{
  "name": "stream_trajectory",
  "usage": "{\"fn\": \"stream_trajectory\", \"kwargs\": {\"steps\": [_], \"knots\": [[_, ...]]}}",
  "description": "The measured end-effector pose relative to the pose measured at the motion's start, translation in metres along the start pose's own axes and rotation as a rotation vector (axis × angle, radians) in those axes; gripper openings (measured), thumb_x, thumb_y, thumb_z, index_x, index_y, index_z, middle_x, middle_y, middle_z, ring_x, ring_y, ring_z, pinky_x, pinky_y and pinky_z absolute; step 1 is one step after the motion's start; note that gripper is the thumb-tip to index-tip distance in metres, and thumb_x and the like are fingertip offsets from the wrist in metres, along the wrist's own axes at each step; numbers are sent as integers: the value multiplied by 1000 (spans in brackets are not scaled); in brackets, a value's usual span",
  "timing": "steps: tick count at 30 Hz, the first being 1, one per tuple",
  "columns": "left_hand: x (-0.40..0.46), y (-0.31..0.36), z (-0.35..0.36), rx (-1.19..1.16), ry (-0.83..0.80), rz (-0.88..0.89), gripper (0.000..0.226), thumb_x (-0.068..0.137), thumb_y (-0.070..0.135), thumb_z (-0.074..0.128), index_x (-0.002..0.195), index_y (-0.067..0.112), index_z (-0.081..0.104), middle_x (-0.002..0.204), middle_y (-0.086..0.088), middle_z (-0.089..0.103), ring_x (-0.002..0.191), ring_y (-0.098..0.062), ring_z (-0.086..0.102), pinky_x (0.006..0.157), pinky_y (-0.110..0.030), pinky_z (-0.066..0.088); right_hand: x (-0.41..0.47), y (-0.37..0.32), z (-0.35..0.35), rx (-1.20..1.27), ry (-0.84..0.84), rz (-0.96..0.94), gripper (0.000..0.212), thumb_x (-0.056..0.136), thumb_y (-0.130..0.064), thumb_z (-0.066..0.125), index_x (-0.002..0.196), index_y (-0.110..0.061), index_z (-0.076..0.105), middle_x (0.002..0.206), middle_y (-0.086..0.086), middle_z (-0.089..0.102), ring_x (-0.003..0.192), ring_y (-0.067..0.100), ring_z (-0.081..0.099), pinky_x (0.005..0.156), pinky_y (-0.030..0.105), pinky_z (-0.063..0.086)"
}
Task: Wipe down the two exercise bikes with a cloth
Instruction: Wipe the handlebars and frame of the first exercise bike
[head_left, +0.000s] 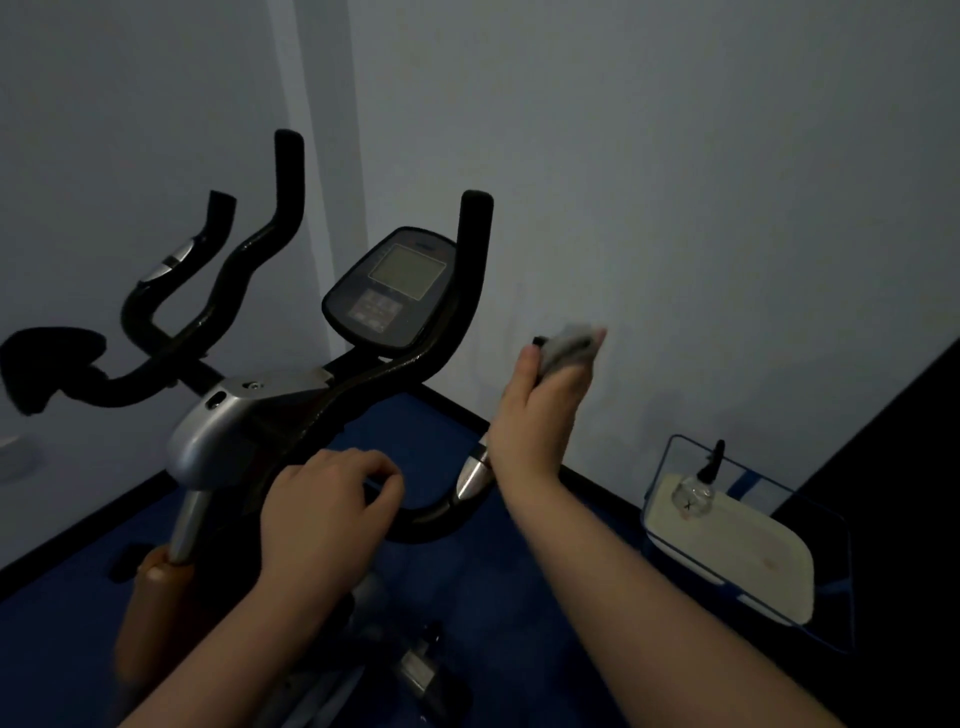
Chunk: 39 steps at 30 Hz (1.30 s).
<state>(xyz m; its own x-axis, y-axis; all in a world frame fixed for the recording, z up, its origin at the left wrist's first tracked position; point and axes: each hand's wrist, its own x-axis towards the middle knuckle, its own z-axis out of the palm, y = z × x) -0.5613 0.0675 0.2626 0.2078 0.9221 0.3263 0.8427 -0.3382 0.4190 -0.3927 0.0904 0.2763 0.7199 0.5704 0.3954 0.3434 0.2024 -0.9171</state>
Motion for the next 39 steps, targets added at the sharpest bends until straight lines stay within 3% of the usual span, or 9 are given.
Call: {"fn": "stream_trajectory", "kwargs": {"steps": [4, 6, 8, 10, 15, 19, 23, 27, 39], "knots": [[-1, 1, -1, -7, 9, -3, 9, 82, 32, 62, 78, 31, 70, 77, 12, 67, 79, -15, 62, 66, -28, 35, -9, 6, -7, -261, -144, -327, 44, 97, -27, 43, 141, -22, 38, 158, 0, 14, 146, 17, 14, 116, 34, 23], [-1, 1, -2, -16, 8, 3, 10, 82, 33, 61, 79, 31, 70, 78, 12, 67, 77, -12, 61, 66, -28, 35, -18, 16, -22, -460, -394, -655, 31, 90, -29, 49, 117, -18, 61, 143, 5, 45, 142, 20, 27, 119, 46, 11], [-1, 0, -3, -45, 12, 7, 10, 82, 32, 61, 80, 31, 70, 78, 13, 67, 70, -7, 57, 64, -27, 33, 1, 17, -36, -571, -605, -844, 27, 86, -35, 53, 94, -15, 69, 105, 4, 66, 114, 20, 57, 118, 47, 12], [-2, -2, -3, -100, 31, 6, 9, 82, 30, 61, 80, 32, 69, 77, 15, 66, 62, 0, 50, 60, -21, 31, 25, 8, -45, -640, -652, -947, 33, 90, -37, 50, 87, -11, 70, 87, 5, 67, 88, 20, 63, 119, 41, 11], [-9, -9, -2, -388, 236, -49, 16, 85, 19, 55, 95, 28, 65, 90, 19, 60, 83, 0, 56, 74, -17, 43, -34, 5, -32, -689, -706, -918, 33, 95, -29, 43, 81, -14, 68, 73, 5, 62, 68, 24, 58, 98, 45, 42], [-25, -28, -6, -281, 400, -46, 22, 84, 18, 44, 95, 20, 63, 94, 8, 62, 86, -7, 55, 74, -21, 40, -73, -4, -19, -844, -893, -874, 44, 95, -40, 34, 114, -14, 63, 84, 0, 64, 67, 18, 59, 67, 32, 48], [-41, -51, -4, -185, 428, -290, 21, 90, 29, 41, 95, 23, 61, 93, 10, 58, 87, -13, 54, 75, -28, 36, -50, 3, -42, -819, -1082, -1010, 51, 97, -38, 31, 139, -14, 42, 107, -4, 60, 85, 14, 54, 83, 27, 44], [-39, -51, 2, -249, 476, -390, 17, 91, 31, 44, 97, 24, 58, 94, 12, 55, 88, -11, 55, 75, -36, 47, -68, -4, 2, -929, -1122, -861, 58, 101, -39, 27, 148, -7, 18, 124, 8, 52, 97, 23, 56, 75, 31, 38], [-41, -52, 7, -257, 514, -475, 14, 91, 46, 36, 85, 41, 48, 85, 16, 55, 76, -3, 54, 67, -32, 45, -61, -7, 22, -893, -1166, -826, 52, 101, -43, 24, 145, -17, 23, 127, 1, 53, 96, 19, 60, 64, 27, 34]]}}
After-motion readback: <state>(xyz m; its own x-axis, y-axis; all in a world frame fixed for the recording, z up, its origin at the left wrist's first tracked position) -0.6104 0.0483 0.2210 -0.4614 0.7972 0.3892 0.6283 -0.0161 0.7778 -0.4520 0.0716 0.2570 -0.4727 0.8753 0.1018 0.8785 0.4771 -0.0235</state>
